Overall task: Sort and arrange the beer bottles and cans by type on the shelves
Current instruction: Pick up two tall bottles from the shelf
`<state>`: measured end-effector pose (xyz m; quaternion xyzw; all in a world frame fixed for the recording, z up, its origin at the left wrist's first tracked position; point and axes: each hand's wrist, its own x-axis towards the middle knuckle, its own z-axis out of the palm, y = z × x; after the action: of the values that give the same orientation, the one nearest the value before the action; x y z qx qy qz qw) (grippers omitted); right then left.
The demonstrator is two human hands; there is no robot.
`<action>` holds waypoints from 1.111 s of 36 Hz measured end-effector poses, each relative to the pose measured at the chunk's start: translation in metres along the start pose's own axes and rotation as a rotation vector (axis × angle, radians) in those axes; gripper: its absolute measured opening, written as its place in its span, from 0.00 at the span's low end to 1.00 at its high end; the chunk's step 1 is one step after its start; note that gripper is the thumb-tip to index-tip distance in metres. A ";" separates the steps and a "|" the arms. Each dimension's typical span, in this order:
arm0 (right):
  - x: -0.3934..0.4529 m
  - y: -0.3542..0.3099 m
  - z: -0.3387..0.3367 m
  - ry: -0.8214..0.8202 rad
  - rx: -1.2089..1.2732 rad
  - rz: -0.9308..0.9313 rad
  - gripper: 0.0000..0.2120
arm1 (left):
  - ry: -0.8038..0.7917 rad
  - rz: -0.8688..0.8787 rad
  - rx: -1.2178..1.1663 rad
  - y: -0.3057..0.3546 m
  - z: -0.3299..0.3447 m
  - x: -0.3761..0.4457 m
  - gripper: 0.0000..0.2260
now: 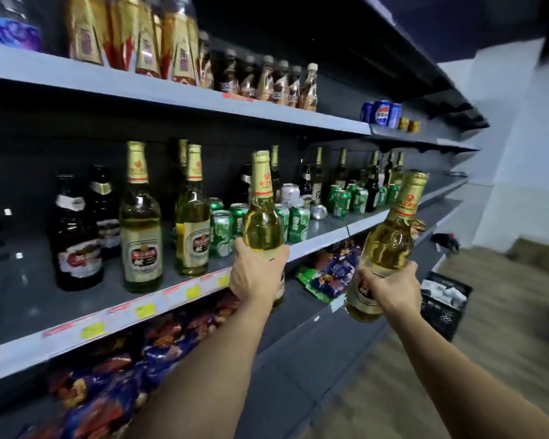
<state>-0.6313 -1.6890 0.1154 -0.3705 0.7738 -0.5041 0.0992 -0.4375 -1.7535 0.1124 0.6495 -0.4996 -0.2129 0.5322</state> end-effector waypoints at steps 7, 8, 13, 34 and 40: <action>0.112 0.007 0.027 0.010 0.109 0.028 0.38 | -0.022 0.029 -0.012 0.028 0.098 0.051 0.34; 0.126 0.009 0.031 0.013 0.122 0.030 0.39 | -0.026 0.031 -0.008 0.032 0.111 0.056 0.34; 0.196 0.018 0.047 0.007 0.148 0.008 0.40 | -0.042 0.027 -0.021 0.055 0.178 0.079 0.35; 0.472 0.003 0.129 -0.348 0.174 -0.264 0.41 | 0.288 -0.100 -0.024 0.112 0.379 0.171 0.38; 0.496 -0.003 0.167 -0.420 0.151 -0.327 0.38 | 0.343 -0.061 -0.021 0.109 0.406 0.203 0.34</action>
<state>-0.8918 -2.1418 0.1482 -0.5785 0.6265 -0.4815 0.2022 -0.7284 -2.1186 0.1234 0.6856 -0.3795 -0.1202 0.6095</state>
